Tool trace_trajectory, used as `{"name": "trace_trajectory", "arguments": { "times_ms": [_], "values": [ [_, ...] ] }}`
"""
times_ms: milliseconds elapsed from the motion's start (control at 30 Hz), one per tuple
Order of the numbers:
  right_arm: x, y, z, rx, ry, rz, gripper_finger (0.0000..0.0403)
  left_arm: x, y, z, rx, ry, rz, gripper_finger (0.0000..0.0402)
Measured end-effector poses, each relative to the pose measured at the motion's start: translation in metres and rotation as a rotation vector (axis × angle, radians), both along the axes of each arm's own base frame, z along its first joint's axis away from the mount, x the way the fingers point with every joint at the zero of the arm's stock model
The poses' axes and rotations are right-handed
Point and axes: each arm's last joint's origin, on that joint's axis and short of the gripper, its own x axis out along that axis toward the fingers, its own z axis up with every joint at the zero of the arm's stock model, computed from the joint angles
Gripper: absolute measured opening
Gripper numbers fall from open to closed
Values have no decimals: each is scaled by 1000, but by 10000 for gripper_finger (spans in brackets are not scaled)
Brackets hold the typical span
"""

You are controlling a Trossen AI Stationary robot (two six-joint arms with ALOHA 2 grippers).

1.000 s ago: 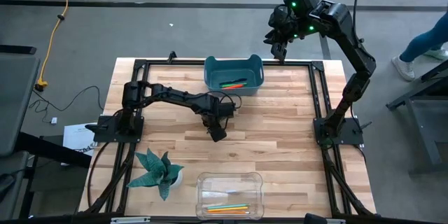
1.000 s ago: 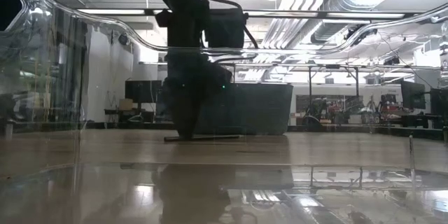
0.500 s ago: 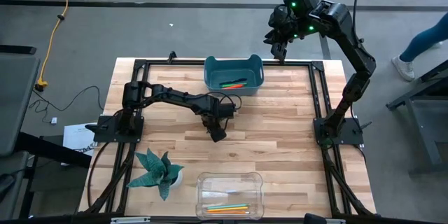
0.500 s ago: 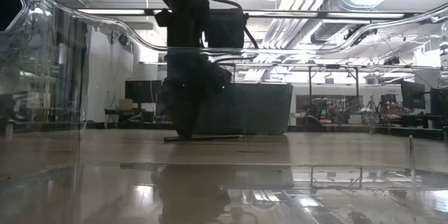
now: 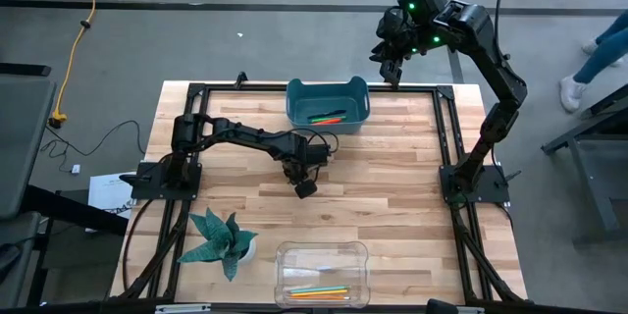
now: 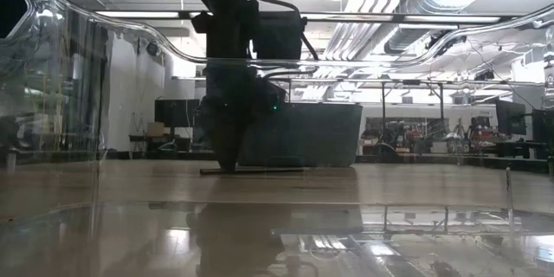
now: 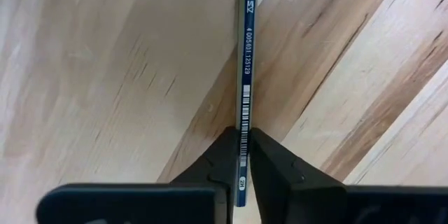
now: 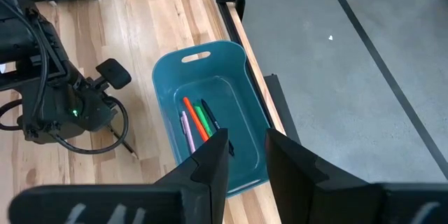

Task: Sort pens & pencils
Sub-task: Put the black pencil into the transparent bin

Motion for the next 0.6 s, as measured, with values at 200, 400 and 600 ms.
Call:
{"name": "trace_trajectory", "arguments": {
  "times_ms": [200, 400, 600],
  "values": [
    [0, 0, 0, 0, 0, 0, 85, 0, 0, 0, 1, 1, -22, 5],
    [0, 0, 0, 0, 0, 0, 85, 0, 0, 0, 0, 1, -33, 21],
    [0, 0, 0, 0, 0, 0, 85, 0, 0, 0, -4, 1, -41, 9]
  ]
}}
